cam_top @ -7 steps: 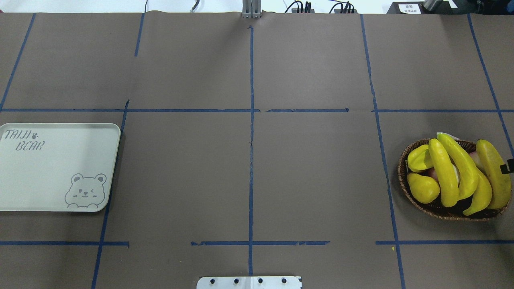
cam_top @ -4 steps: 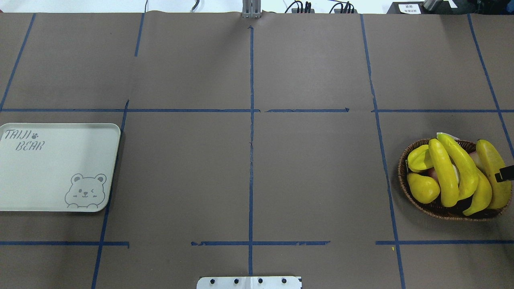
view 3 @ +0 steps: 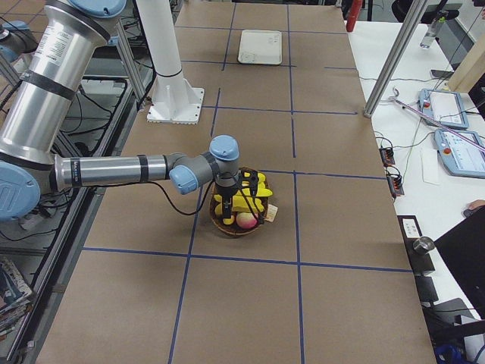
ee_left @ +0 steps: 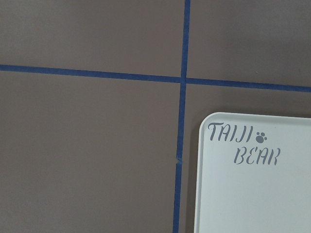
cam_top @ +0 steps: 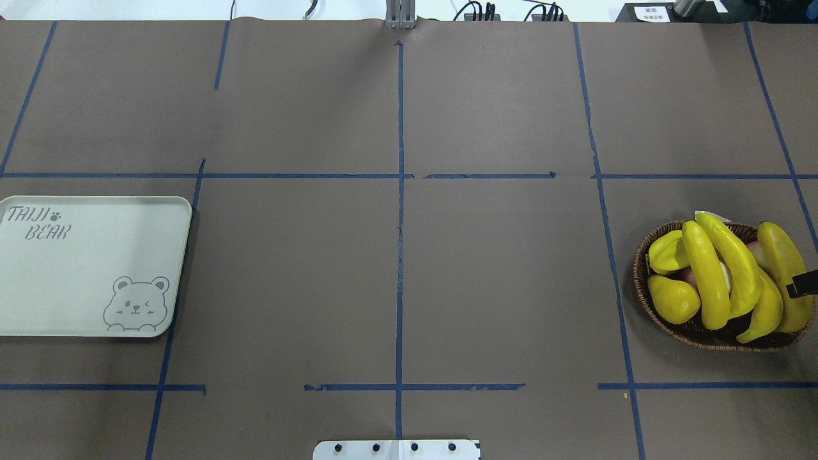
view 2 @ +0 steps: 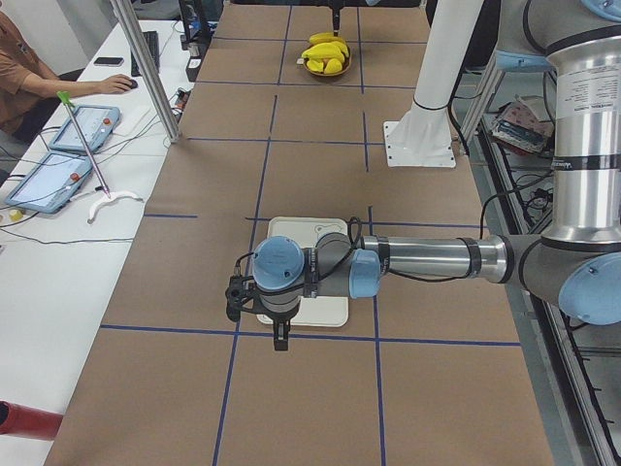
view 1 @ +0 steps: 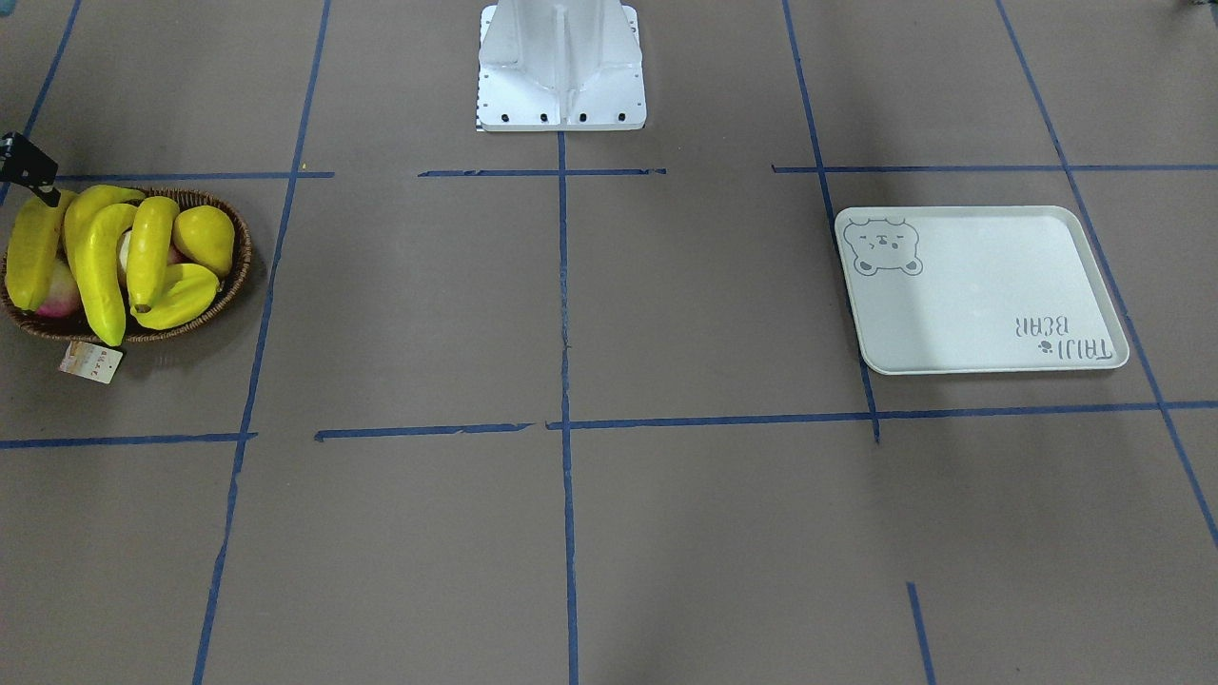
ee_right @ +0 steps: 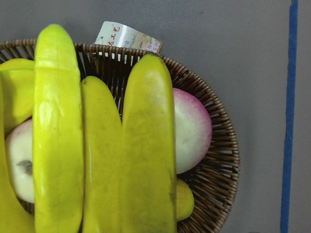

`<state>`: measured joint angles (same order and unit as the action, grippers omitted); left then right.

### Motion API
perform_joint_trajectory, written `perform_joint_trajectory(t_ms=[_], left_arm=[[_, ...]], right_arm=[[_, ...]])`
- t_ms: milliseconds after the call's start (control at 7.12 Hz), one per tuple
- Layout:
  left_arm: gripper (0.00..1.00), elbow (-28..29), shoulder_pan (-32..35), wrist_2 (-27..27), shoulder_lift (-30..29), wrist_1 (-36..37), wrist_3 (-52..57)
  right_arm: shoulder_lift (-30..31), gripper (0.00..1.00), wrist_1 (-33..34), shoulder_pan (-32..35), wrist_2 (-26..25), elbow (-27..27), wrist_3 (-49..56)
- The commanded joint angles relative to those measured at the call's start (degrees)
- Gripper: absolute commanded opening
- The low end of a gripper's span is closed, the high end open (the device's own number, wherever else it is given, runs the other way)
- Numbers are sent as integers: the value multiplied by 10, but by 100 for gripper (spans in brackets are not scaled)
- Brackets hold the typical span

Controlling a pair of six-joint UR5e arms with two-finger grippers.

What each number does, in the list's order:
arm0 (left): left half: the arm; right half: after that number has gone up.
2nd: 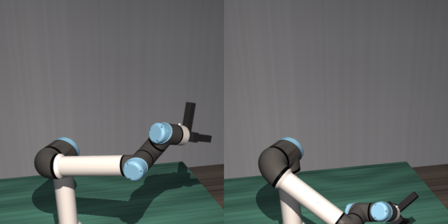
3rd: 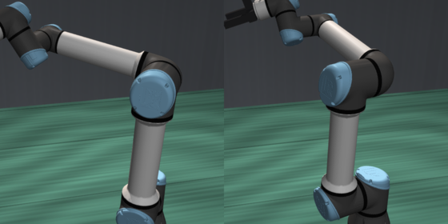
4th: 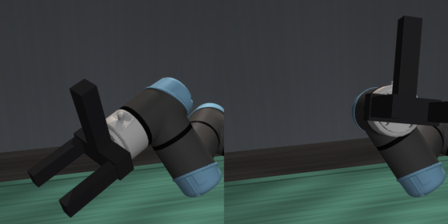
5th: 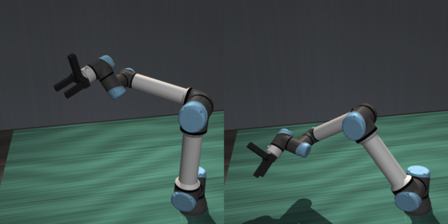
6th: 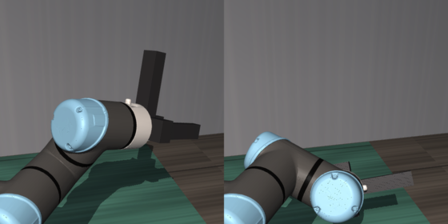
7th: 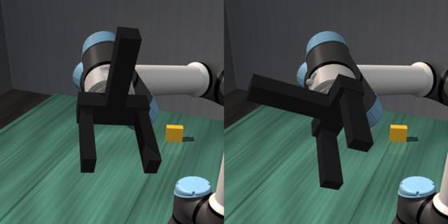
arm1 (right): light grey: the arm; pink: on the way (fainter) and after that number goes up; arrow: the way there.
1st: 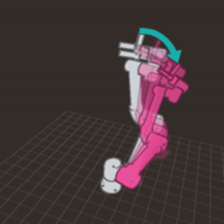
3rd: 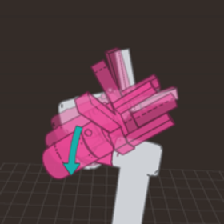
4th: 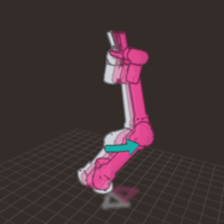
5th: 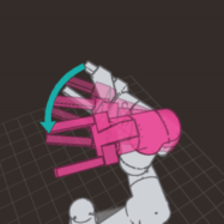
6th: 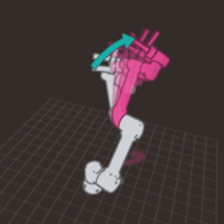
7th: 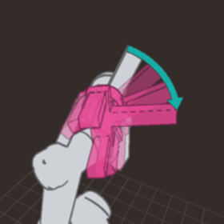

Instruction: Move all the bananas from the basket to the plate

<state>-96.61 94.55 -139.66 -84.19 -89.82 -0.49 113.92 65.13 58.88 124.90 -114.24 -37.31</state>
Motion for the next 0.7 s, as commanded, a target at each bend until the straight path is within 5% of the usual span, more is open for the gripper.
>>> perform_joint_trajectory(t_ms=[0,562], left_arm=[[100,0,0,0,0,0,0],[100,0,0,-10,0,0,0]], right_arm=[[0,96,0,-9,3,3,1],[-1,82,1,-29,3,7,1]])
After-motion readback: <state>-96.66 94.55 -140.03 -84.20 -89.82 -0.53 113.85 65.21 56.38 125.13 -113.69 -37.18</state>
